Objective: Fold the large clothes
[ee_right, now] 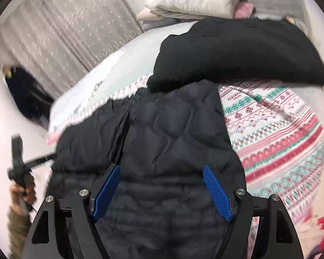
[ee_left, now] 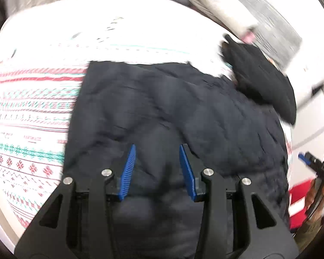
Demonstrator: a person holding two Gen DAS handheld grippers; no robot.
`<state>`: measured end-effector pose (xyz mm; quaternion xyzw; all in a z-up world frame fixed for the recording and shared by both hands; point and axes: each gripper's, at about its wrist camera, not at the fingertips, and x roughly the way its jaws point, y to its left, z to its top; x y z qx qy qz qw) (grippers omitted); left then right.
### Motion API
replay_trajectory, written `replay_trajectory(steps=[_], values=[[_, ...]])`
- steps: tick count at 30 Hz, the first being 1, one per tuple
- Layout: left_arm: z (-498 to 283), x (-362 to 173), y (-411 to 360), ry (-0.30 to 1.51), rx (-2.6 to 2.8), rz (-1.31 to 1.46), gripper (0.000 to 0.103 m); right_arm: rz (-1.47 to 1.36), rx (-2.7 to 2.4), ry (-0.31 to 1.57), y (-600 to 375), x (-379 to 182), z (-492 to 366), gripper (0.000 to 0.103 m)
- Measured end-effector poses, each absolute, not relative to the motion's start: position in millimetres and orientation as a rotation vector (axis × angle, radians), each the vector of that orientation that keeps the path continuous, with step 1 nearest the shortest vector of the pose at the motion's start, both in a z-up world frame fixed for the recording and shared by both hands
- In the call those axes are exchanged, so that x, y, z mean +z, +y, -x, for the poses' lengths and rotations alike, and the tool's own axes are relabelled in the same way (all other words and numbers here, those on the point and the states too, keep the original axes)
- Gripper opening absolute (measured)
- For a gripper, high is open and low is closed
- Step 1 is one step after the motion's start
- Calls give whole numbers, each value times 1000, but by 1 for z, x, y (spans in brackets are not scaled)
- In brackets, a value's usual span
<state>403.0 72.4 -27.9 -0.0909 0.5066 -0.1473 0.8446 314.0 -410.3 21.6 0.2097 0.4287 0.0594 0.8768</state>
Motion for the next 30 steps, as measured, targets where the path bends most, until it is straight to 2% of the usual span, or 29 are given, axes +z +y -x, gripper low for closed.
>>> replay_trajectory(steps=[6,11,12,15,17,19,21,23,24,28,30], values=[[-420,-76,88,1149,-214,209,44,-473,162,931,-417,-7,-357,79],[-416,-89,78,1154,-206,140,44,-411,41,1119,-422,-75,-381,80],[-415,-87,76,1157,-201,130,44,-413,42,1109,-423,-81,-381,80],[-409,-62,85,1110,-232,196,44,-379,12,1111,-417,-65,-377,80],[-403,-48,87,1058,-238,183,44,-386,47,1043,-414,-47,-368,80],[-403,-59,86,1101,-208,162,47,-385,70,1005,-411,-38,-363,80],[-406,-83,80,1168,-187,133,47,-388,78,1054,-406,-51,-366,80],[-401,-85,74,1141,-160,84,47,-339,43,1154,-400,-73,-372,80],[-399,-81,72,1136,-150,74,47,-300,32,1146,-397,-75,-371,80],[-372,-47,74,1078,-155,59,47,-266,23,1086,-393,-37,-351,80],[-353,-32,79,1066,-155,94,52,-240,55,1024,-389,-9,-326,80]])
